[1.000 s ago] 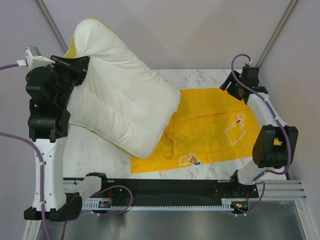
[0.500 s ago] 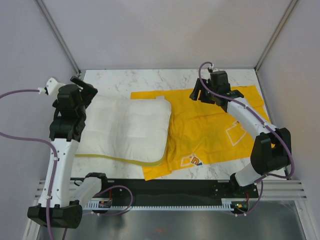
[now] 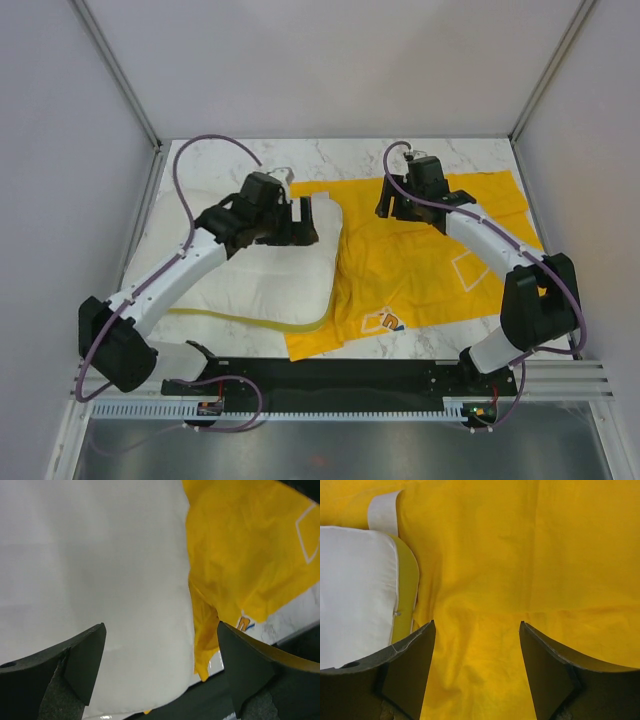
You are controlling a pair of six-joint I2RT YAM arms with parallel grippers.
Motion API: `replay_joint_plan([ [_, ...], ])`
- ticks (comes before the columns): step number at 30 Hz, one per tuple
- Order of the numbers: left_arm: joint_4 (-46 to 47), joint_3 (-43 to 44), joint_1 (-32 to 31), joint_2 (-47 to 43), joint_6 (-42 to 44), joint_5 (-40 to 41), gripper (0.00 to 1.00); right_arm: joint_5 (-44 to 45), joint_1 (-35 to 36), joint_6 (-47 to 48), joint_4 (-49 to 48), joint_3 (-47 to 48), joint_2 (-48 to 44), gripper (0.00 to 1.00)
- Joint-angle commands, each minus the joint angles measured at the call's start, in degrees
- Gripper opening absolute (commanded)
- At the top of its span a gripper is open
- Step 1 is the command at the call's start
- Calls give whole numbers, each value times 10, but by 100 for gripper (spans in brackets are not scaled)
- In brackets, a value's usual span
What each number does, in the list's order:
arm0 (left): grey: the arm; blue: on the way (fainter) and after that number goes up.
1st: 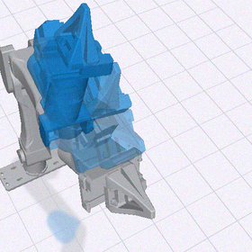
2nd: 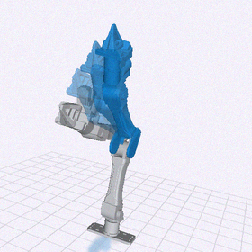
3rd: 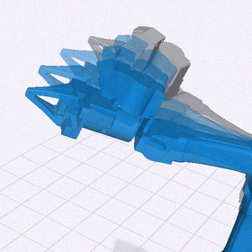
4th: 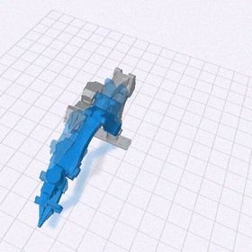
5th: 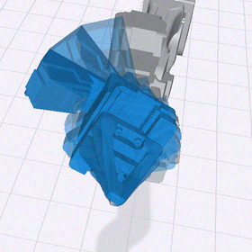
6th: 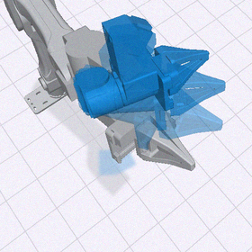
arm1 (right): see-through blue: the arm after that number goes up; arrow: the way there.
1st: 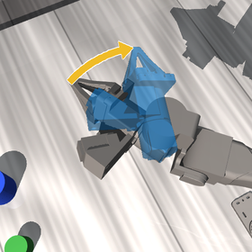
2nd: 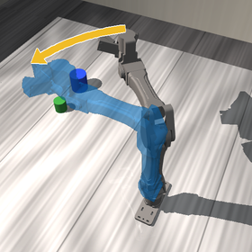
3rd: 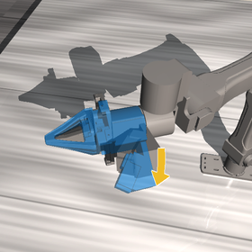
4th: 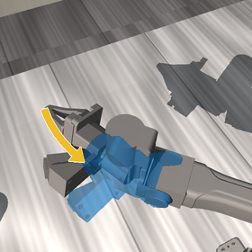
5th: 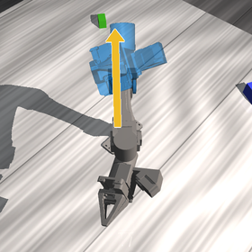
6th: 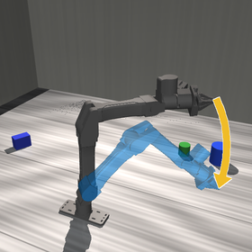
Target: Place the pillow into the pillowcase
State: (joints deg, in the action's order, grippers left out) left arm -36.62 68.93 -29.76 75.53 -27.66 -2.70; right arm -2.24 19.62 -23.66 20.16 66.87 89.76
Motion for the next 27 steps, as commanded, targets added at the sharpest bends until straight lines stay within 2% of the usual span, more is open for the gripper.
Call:
replay_joint_plan([
  [1,16,-4,-70,1,38,-44,100,18,0,13,-14,-13,-32,77],
  [4,46,-23,-94,28,13,-32,100,10,0,11,-16,-25,-41,77],
  [9,57,-41,-90,122,-8,56,100,-3,0,9,-24,-44,-52,77],
  [15,76,-33,-87,232,-6,53,100,-14,0,11,-26,-53,-60,77],
  [16,79,-34,-88,250,-6,54,96,-16,0,10,-28,-55,-59,77],
  [17,81,-35,-87,254,-5,63,78,-18,2,9,-29,-58,-58,77],
  [18,80,-39,-86,255,-9,104,66,-22,6,6,-35,-66,-56,77],
  [19,85,-57,-76,237,-24,127,48,-25,20,5,-43,-74,-53,77],
  [21,105,-85,-53,202,-27,145,33,-19,41,0,-50,-77,-42,76],
  [22,117,-117,-17,184,-26,133,24,-15,53,-2,-52,-78,-37,75],
  [23,125,-129,3,143,-20,119,3,-6,77,-4,-55,-76,-31,75],
  [25,134,-144,36,111,-11,86,2,7,97,-7,-61,-68,-12,73],
  [27,125,-148,49,75,1,95,2,19,118,-11,-69,-54,2,68],
])
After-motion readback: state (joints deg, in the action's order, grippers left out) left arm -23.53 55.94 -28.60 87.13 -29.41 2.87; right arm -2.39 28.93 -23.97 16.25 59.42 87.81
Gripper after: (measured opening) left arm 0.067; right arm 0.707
